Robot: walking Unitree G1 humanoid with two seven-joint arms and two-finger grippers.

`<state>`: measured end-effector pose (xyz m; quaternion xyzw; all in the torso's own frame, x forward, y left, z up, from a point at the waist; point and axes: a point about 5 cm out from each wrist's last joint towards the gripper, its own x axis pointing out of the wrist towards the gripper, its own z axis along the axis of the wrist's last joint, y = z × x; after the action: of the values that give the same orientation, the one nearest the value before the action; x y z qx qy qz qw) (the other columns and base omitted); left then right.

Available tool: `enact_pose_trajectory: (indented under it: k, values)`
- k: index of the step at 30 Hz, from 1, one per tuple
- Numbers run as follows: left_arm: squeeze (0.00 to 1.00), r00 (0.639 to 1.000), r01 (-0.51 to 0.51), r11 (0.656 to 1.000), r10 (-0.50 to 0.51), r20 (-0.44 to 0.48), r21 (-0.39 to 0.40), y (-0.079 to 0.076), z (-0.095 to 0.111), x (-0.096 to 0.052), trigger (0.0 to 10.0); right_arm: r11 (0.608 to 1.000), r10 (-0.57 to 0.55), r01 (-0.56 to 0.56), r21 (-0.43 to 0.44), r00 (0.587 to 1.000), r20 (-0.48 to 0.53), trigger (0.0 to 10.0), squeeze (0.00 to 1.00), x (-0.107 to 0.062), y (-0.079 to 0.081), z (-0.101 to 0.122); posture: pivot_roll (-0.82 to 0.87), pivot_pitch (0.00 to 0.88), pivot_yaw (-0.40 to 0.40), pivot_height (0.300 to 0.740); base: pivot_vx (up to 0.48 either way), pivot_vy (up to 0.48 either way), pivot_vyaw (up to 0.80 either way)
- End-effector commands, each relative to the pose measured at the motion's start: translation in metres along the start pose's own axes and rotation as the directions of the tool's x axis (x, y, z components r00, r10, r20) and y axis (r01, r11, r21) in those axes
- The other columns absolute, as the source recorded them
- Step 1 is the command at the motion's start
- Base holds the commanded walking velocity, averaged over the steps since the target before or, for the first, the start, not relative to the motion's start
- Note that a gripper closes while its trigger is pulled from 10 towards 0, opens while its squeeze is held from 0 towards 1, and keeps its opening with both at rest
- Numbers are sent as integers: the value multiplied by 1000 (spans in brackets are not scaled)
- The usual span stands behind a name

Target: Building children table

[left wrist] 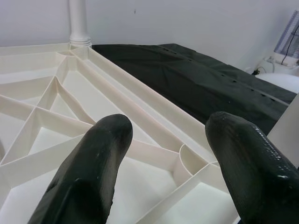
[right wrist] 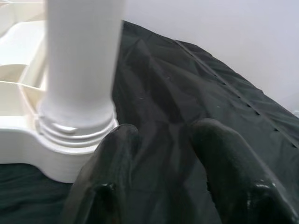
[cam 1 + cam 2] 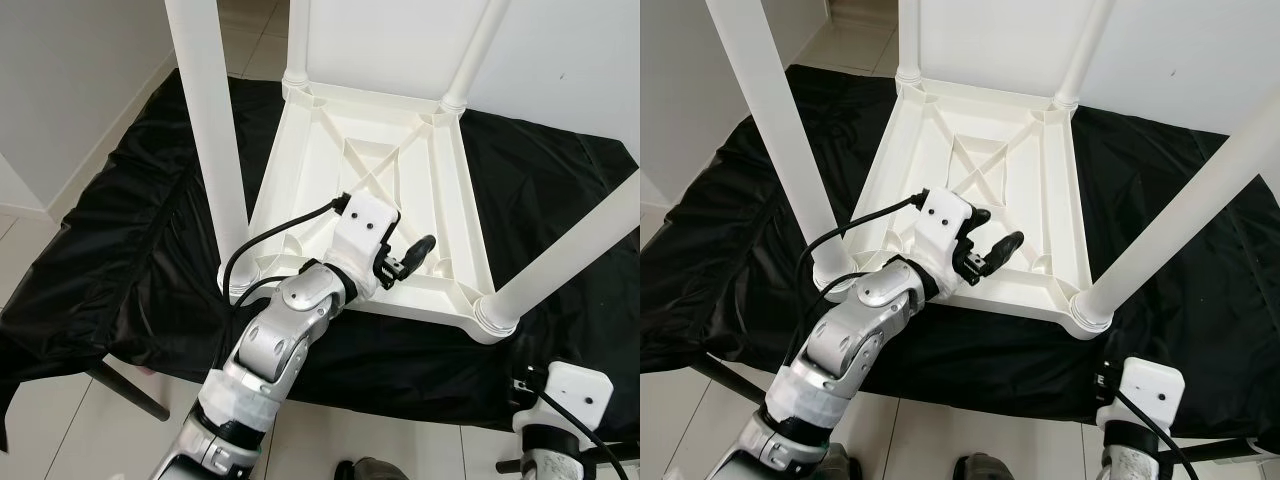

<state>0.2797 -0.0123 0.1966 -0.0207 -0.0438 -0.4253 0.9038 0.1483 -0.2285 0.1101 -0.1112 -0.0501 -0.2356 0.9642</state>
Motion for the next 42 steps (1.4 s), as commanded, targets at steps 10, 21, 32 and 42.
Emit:
enact_pose_trajectory:
  k: [10, 21, 32, 42]
  values:
    - [0, 999, -35, 999, 35, 8, 21, 3, 2, 10, 10000, 987, 145, -145, 67, 989, 2, 10000, 1000, 8, -3, -3, 15, 73, -26, 740, 0, 0, 0]
    - [0, 999, -17, 1000, 16, 49, 20, -1, 12, 18, 10000, 927, 358, -354, 125, 934, -13, 10000, 0, 20, 5, -8, 24, 67, -25, 740, 0, 0, 0]
    - [0, 999, -7, 999, 5, 54, 36, -4, 13, 21, 10000, 899, 401, -402, 171, 915, 46, 10000, 0, 50, 11, -5, 31, 64, -24, 740, 0, 0, 0]
    - [0, 994, -113, 992, 113, -1, 60, 4, 8, 21, 10000, 856, 455, -462, 234, 886, 85, 10000, 0, 72, 31, -2, 47, 68, -18, 740, 0, 0, 0]
